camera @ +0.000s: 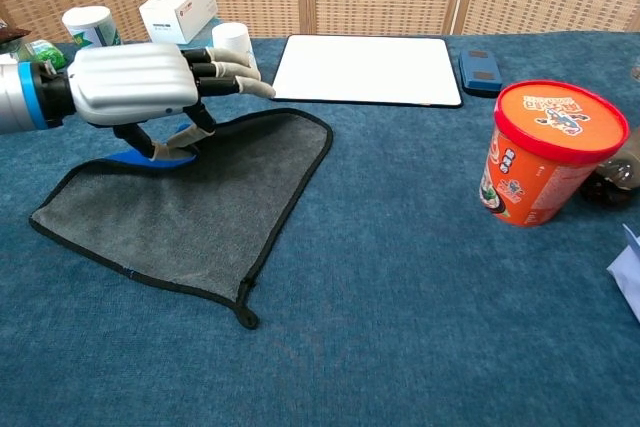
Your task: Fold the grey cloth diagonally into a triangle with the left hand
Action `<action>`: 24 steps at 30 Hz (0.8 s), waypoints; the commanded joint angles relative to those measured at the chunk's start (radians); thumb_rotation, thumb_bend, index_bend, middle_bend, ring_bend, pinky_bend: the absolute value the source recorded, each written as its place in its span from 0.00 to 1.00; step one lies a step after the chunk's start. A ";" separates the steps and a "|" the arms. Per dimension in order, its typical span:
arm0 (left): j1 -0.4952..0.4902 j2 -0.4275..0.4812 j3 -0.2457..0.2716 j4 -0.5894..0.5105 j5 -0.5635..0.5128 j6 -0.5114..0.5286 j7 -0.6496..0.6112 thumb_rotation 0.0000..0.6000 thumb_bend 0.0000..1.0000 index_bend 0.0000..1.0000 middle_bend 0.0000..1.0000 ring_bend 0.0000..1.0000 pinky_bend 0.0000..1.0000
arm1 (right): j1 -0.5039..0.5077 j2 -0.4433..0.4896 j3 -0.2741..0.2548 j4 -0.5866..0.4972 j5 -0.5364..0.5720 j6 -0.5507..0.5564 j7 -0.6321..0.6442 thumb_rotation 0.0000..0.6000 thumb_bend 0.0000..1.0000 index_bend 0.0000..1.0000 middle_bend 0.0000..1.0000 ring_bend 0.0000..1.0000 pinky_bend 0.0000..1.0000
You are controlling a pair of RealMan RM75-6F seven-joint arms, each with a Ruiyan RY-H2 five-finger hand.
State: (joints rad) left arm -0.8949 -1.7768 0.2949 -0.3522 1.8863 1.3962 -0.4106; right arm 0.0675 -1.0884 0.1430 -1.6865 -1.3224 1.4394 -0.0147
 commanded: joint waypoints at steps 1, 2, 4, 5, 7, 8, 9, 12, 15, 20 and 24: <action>-0.003 0.024 0.010 -0.036 0.016 0.023 0.006 1.00 0.46 0.75 0.00 0.00 0.06 | 0.000 0.000 -0.001 -0.002 -0.002 0.000 -0.001 1.00 0.00 0.13 0.00 0.00 0.00; -0.004 0.032 0.012 -0.052 0.019 0.029 0.008 1.00 0.46 0.75 0.00 0.00 0.06 | 0.000 0.000 -0.002 -0.002 -0.003 0.000 -0.002 1.00 0.00 0.13 0.00 0.00 0.00; -0.006 0.055 0.019 -0.102 0.032 0.051 0.010 1.00 0.46 0.75 0.00 0.00 0.06 | 0.000 0.000 -0.004 -0.006 -0.008 0.001 -0.001 1.00 0.00 0.13 0.00 0.00 0.00; -0.010 0.070 0.022 -0.138 0.038 0.053 0.017 1.00 0.46 0.75 0.00 0.00 0.06 | 0.000 0.001 -0.004 -0.008 -0.009 0.002 -0.001 1.00 0.00 0.13 0.00 0.00 0.00; -0.018 0.096 0.028 -0.195 0.049 0.050 0.031 1.00 0.46 0.75 0.00 0.00 0.06 | -0.001 0.002 -0.005 -0.009 -0.011 0.005 -0.001 1.00 0.00 0.13 0.00 0.00 0.00; -0.024 0.115 0.035 -0.235 0.059 0.047 0.043 1.00 0.46 0.75 0.00 0.00 0.06 | -0.002 0.002 -0.005 -0.010 -0.012 0.007 -0.001 1.00 0.00 0.13 0.00 0.00 0.00; -0.030 0.128 0.039 -0.262 0.066 0.042 0.054 1.00 0.46 0.75 0.00 0.00 0.06 | -0.002 0.003 -0.005 -0.011 -0.012 0.008 -0.001 1.00 0.00 0.13 0.00 0.00 0.00; -0.046 0.168 0.058 -0.332 0.099 0.033 0.098 1.00 0.46 0.75 0.00 0.00 0.06 | -0.003 0.004 -0.006 -0.013 -0.015 0.009 0.001 1.00 0.00 0.13 0.00 0.00 0.00; -0.069 0.214 0.078 -0.417 0.137 0.025 0.144 1.00 0.46 0.75 0.00 0.00 0.06 | -0.003 0.004 -0.008 -0.015 -0.019 0.010 0.000 1.00 0.00 0.13 0.00 0.00 0.00; -0.101 0.270 0.077 -0.558 0.158 -0.023 0.199 1.00 0.46 0.75 0.00 0.00 0.06 | -0.002 0.004 -0.010 -0.017 -0.023 0.010 -0.002 1.00 0.00 0.13 0.00 0.00 0.00; -0.125 0.295 0.086 -0.633 0.190 -0.063 0.237 1.00 0.46 0.75 0.00 0.00 0.06 | -0.002 0.003 -0.012 -0.018 -0.027 0.011 -0.001 1.00 0.00 0.13 0.00 0.00 0.00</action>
State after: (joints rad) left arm -1.0010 -1.5034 0.3734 -0.9523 2.0537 1.3580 -0.2013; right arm 0.0658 -1.0849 0.1310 -1.7039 -1.3495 1.4499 -0.0156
